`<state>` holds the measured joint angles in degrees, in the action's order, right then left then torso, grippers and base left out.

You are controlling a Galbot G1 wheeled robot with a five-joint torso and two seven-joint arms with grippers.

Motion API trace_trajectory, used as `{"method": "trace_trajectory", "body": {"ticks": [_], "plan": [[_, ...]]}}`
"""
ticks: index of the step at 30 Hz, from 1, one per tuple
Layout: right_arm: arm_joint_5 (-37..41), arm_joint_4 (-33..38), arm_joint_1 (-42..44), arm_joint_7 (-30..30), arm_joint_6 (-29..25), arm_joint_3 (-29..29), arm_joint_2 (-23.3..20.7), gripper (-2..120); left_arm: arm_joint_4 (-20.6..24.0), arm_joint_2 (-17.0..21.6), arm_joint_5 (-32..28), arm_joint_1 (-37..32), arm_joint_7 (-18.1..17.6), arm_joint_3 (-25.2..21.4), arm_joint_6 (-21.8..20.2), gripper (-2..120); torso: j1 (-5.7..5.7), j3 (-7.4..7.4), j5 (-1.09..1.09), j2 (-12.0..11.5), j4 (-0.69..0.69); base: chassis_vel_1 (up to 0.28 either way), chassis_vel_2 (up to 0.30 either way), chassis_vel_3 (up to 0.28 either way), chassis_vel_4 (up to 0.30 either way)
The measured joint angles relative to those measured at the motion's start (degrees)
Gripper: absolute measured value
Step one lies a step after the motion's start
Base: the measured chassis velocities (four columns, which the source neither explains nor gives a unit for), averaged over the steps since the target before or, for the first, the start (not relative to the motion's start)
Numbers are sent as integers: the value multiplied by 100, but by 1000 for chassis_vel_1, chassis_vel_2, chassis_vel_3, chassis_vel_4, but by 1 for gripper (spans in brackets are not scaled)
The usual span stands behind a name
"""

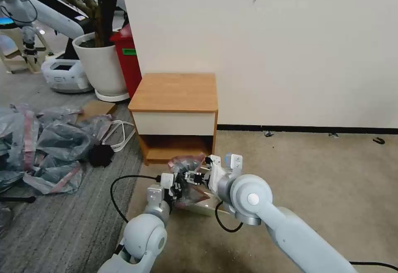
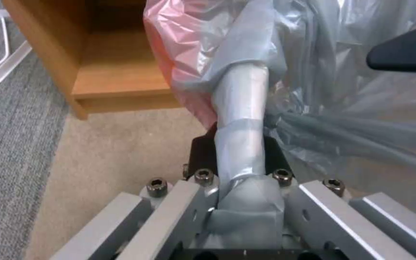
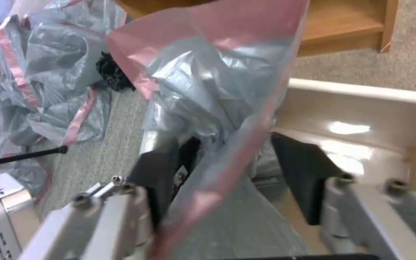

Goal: Pick up the garbage bag from the table and place it over the trash can.

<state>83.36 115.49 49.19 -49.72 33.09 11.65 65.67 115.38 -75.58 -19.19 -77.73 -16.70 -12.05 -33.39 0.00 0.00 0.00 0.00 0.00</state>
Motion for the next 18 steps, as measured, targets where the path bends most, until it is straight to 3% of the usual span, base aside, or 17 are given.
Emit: {"method": "trace_trajectory", "body": {"ticks": [14,18], "plan": [[-385,69,76,233,15,37,-167,0,-85,31,20,14,11,-18,77,6,0,0,0,0,0,0,0,0,0],[-432,94,78,292,19,32,-221,0,-107,25,27,23,17,-16,95,6,0,0,0,0,0,0,0,0,0]]}}
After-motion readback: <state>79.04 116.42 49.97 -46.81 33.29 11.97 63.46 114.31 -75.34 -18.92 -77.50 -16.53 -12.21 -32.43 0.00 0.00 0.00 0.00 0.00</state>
